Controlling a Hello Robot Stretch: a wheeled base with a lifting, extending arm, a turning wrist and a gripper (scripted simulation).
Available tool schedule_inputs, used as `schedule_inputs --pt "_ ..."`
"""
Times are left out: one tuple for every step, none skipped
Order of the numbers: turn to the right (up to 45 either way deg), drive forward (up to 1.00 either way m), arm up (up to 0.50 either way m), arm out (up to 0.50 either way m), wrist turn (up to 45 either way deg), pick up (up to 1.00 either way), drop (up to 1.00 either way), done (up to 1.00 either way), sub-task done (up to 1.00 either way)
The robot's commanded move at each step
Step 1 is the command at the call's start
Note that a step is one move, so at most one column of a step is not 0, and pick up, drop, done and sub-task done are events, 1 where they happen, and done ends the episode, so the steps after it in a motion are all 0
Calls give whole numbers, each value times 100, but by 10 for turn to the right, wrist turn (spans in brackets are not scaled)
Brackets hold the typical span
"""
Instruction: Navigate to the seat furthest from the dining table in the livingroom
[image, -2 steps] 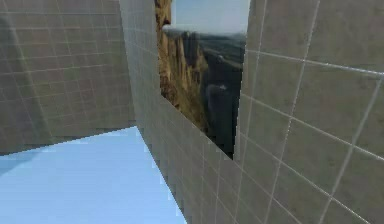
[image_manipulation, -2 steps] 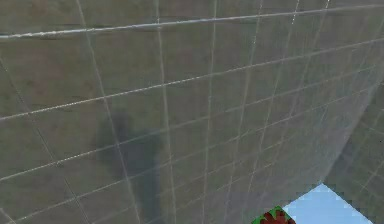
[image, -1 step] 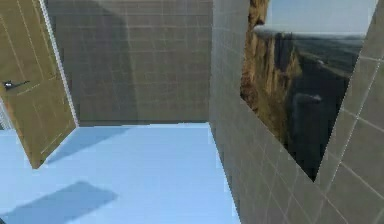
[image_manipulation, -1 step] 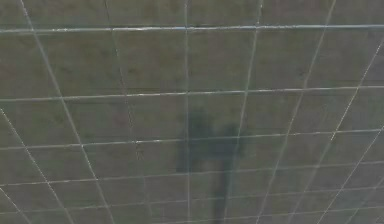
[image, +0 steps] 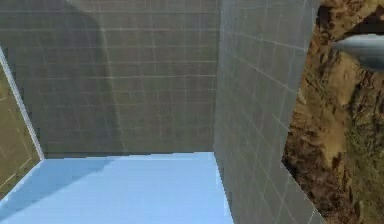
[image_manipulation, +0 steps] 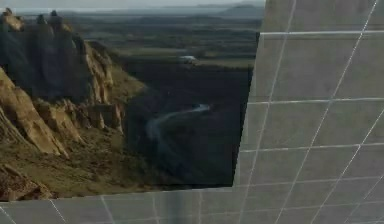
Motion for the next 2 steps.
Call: schedule_inputs --pt "-450 0 0 0 0 0 0 0 0" --pt "-150 0 0 0 0 0 0 0 0"
